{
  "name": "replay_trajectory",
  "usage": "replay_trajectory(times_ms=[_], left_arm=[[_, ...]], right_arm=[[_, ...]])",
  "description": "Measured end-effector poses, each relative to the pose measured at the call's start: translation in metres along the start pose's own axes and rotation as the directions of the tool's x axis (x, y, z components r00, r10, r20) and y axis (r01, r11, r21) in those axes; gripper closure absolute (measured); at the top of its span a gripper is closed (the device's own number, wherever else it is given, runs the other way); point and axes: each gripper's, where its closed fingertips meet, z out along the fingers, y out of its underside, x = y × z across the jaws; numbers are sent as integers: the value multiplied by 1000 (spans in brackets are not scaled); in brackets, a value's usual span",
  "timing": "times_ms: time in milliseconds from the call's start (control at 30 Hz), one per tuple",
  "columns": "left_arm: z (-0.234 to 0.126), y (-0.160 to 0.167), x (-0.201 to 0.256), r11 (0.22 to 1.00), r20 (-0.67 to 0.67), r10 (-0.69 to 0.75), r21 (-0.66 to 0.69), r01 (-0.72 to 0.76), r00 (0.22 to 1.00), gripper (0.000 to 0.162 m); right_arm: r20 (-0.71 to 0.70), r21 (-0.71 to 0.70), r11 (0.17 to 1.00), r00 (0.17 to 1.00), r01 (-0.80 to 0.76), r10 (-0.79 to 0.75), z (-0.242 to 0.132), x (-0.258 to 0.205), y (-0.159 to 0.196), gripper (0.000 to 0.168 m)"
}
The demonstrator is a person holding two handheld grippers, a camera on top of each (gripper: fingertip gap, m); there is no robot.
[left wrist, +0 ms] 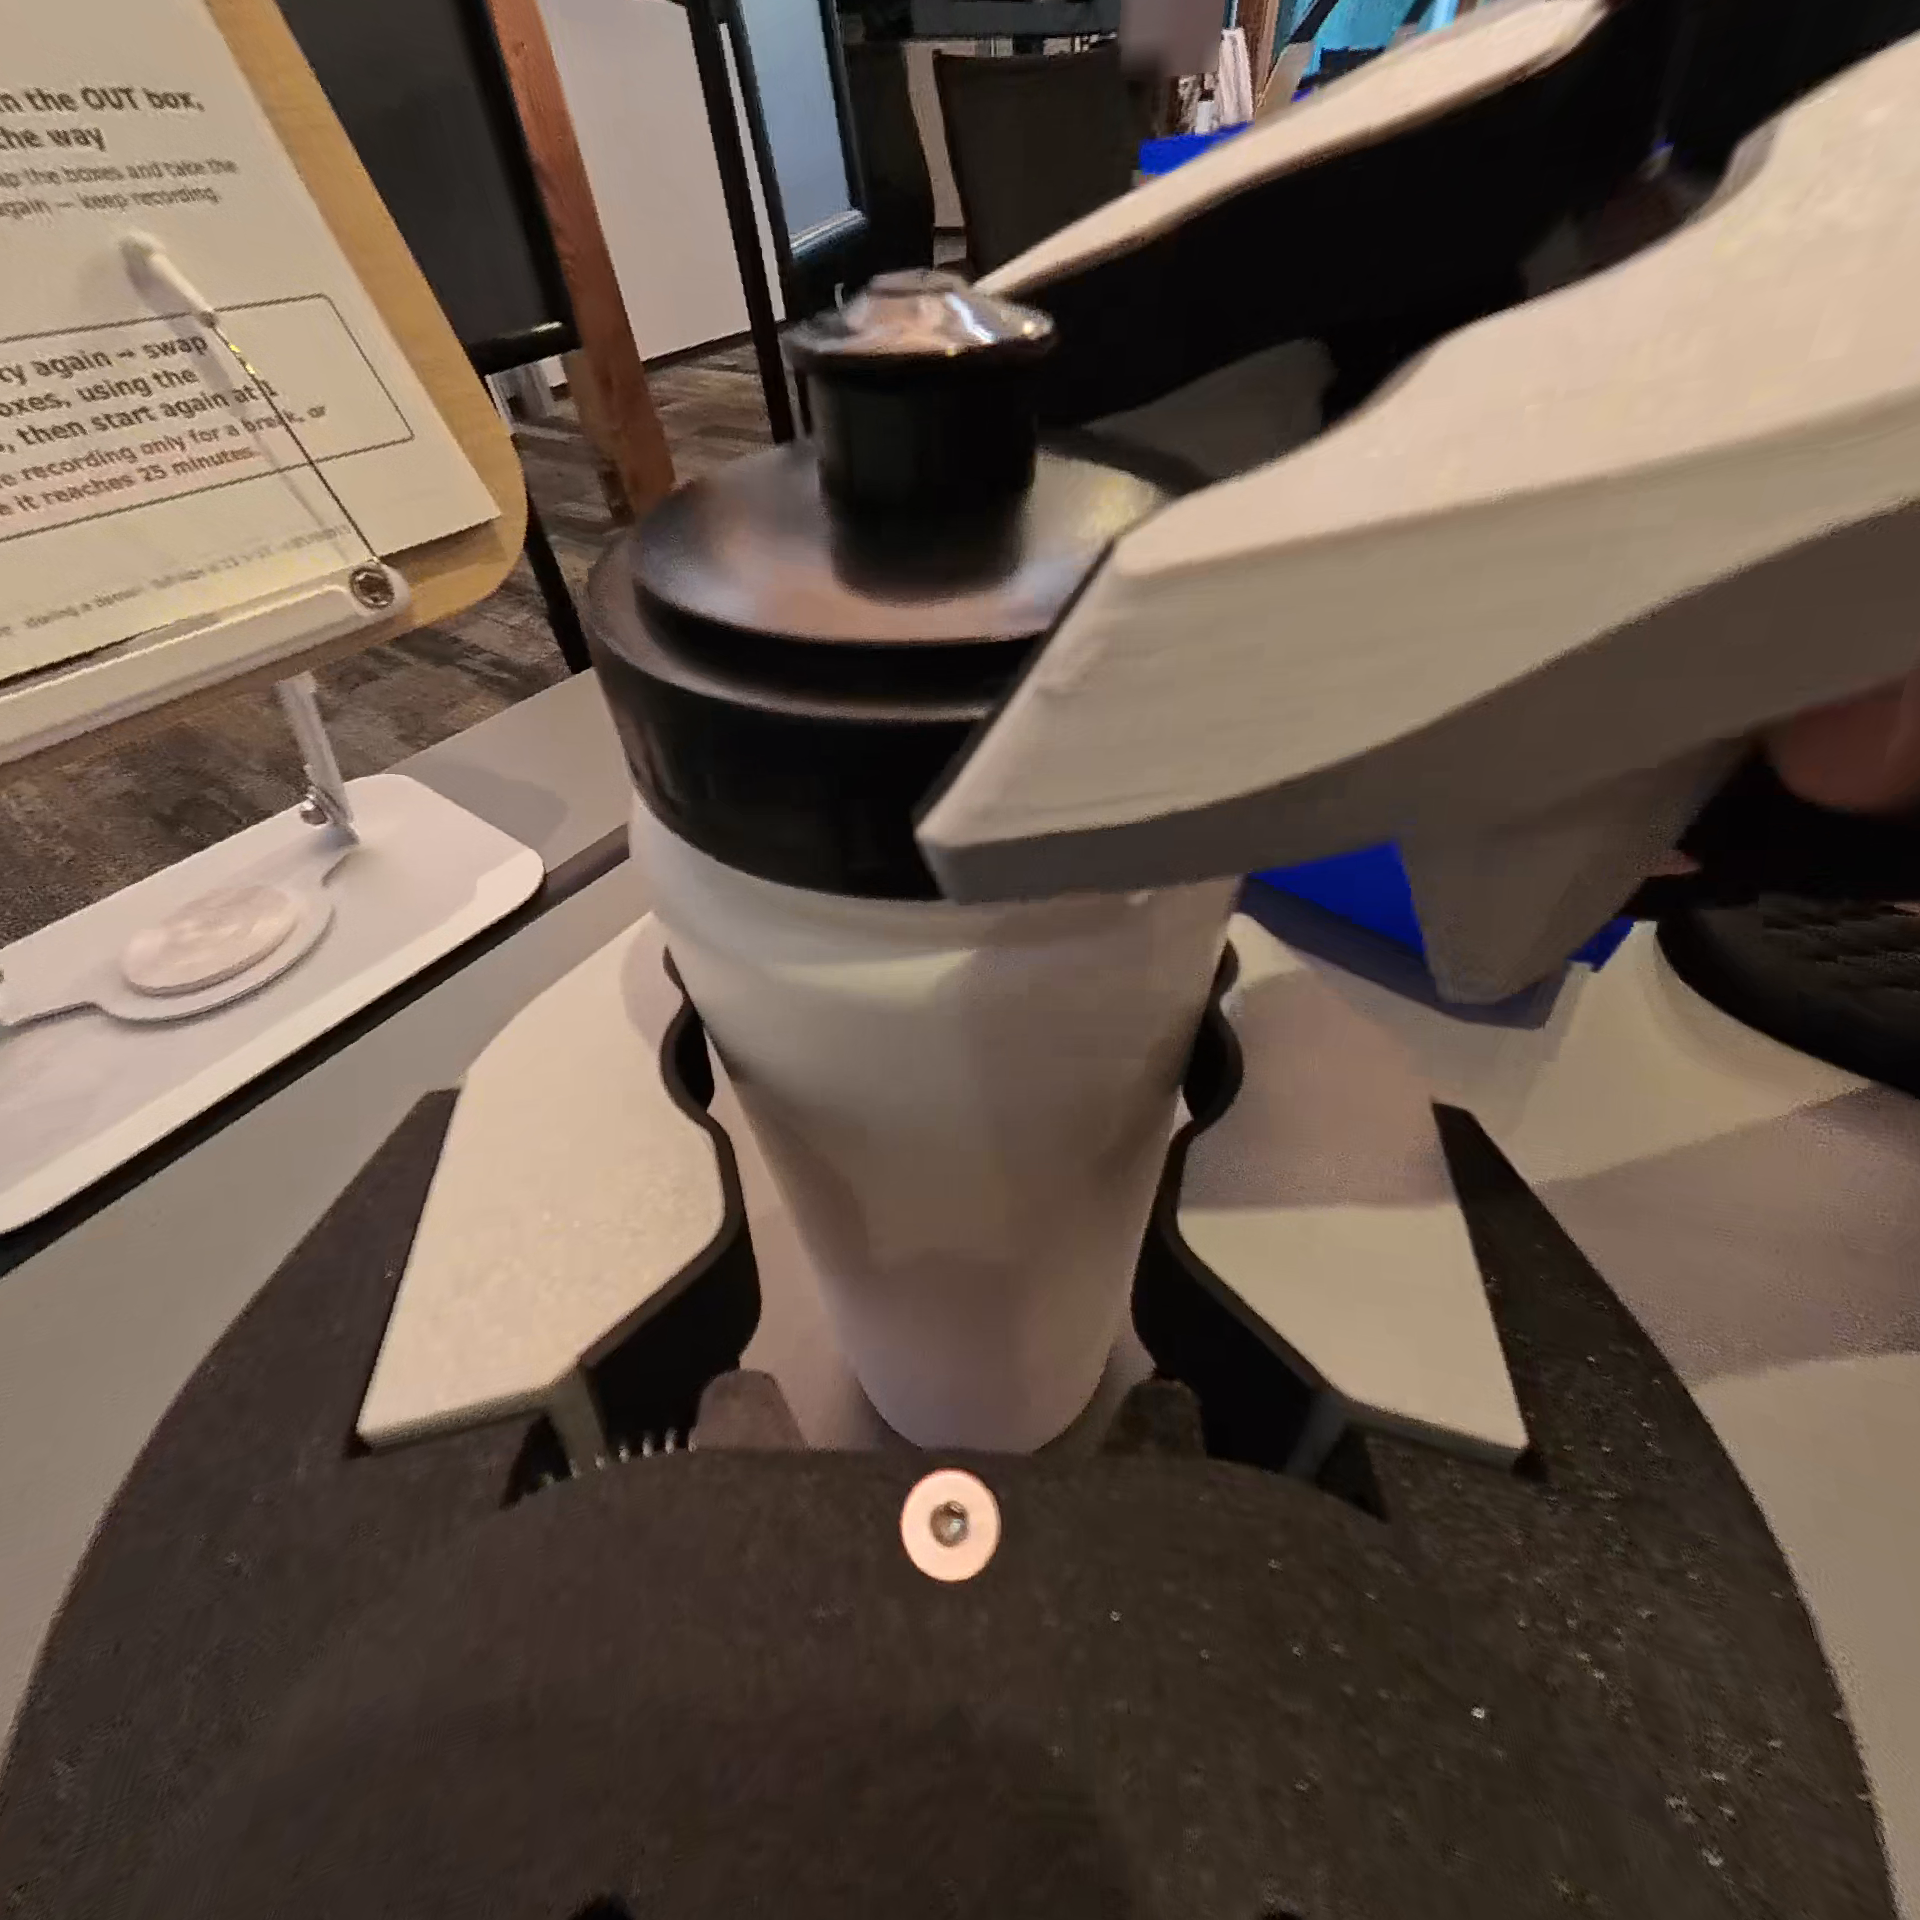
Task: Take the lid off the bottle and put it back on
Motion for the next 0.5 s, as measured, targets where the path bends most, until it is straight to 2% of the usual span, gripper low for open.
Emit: replay_trajectory(times_ms=[67,133,200,300,400,500], left_arm=[[-1,0,0,1000,-17,6,4,-6,1000,71],[-2,0,4,1000,-73,16,10,-16,997,71],[-4,0,10,999,-137,31,16,-29,990,71],[-6,0,24,998,-239,52,36,-45,970,71],[-6,-1,26,998,-259,51,37,-43,964,71],[-4,-1,19,1000,-202,13,18,-10,979,71]], right_arm=[[46,-14,1000,999,14,-13,0,-2,0,95],[169,-28,999,985,40,-35,-3,-6,0,95],[314,-22,997,947,71,-60,-10,-11,1,94],[456,-16,998,888,64,-49,-18,-15,6,94],[465,-1,998,884,59,-52,-17,-15,5,95],[358,-38,999,934,1,12,-10,-11,3,95]])
